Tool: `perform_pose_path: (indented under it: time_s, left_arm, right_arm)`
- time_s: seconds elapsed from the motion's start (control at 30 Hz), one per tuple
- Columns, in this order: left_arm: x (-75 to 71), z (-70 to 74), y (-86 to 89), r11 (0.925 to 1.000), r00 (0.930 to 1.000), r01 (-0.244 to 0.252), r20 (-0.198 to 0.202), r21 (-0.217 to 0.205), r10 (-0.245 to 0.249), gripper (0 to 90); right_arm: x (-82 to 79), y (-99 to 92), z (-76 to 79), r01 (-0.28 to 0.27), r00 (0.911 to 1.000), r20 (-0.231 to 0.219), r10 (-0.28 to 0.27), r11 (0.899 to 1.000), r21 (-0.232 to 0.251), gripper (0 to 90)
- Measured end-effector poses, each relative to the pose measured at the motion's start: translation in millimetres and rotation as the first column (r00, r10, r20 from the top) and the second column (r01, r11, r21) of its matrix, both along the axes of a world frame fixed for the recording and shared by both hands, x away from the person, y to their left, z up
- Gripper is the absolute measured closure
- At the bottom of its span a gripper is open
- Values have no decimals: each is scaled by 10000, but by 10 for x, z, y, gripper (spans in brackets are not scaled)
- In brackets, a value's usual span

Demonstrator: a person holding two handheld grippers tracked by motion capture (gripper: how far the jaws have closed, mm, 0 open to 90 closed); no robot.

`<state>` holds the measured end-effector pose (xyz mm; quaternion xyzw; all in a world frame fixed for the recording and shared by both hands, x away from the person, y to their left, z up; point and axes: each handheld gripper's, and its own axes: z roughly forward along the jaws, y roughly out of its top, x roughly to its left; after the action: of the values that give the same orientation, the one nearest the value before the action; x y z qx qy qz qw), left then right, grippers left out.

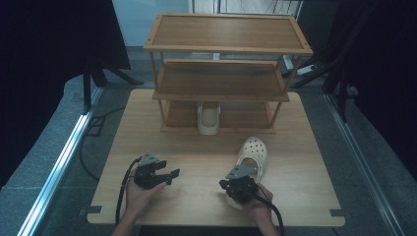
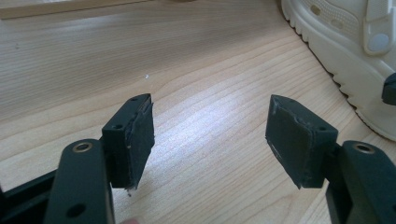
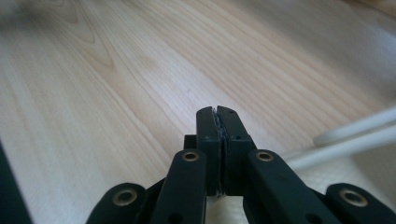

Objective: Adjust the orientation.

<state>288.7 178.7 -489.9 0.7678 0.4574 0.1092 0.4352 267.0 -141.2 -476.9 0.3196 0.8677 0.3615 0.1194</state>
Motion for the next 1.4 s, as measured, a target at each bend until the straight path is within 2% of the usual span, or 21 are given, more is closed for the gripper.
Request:
perform_pose_path:
  time_s: [0.3,0.33,0.43,0.53,0.67,0.8,0.93,1.03,1.2,1.3,1.37,1.4]
  left_arm:
    - [-28,41,31,9997,10000,10,-5,-227,-10,329]
    - [-30,44,35,9997,10000,-4,-7,-241,4,329]
    - [-31,51,46,9996,10000,-3,-12,-291,2,327]
    - [-34,65,65,9991,10000,-55,-49,-415,53,322]
    - [-42,83,77,9987,10000,-58,-45,-499,56,321]
    - [-42,86,72,9987,10000,-35,-41,-499,33,320]
    - [-38,74,68,9987,9999,-25,-105,-515,19,319]
    - [-40,75,64,9987,9999,-7,-108,-517,1,319]
    - [-44,77,52,9987,10000,21,-92,-500,-25,317]
    - [-42,69,42,9988,9999,39,-127,-481,-45,317]
    - [-41,62,32,9989,9999,69,-142,-462,-76,317]
    - [-43,59,30,9988,9998,71,-155,-475,-78,319]
  right_arm:
    - [-72,-139,7,183,9997,-154,-180,9997,185,892]
    - [-101,-205,0,302,9994,-204,-295,9988,386,893]
    - [-127,-263,-3,371,9991,-237,-360,9981,493,893]
    - [-146,-392,-1,512,9978,-454,-480,9961,721,893]
    - [-149,-473,6,702,9966,-477,-668,9949,727,892]
    - [-116,-632,19,1076,9923,-703,-1021,9911,786,892]
    - [-108,-690,25,1089,9915,-795,-1027,9910,777,889]
    - [-108,-728,41,1247,9906,-631,-1216,9911,472,884]
    - [-113,-730,41,1102,9931,-451,-1079,9925,524,863]
    - [-130,-735,99,740,9971,-229,-720,9915,1071,844]
    - [-144,-744,142,628,9980,-62,-625,9918,1115,824]
    - [-163,-769,202,624,9976,241,-656,9915,1145,791]
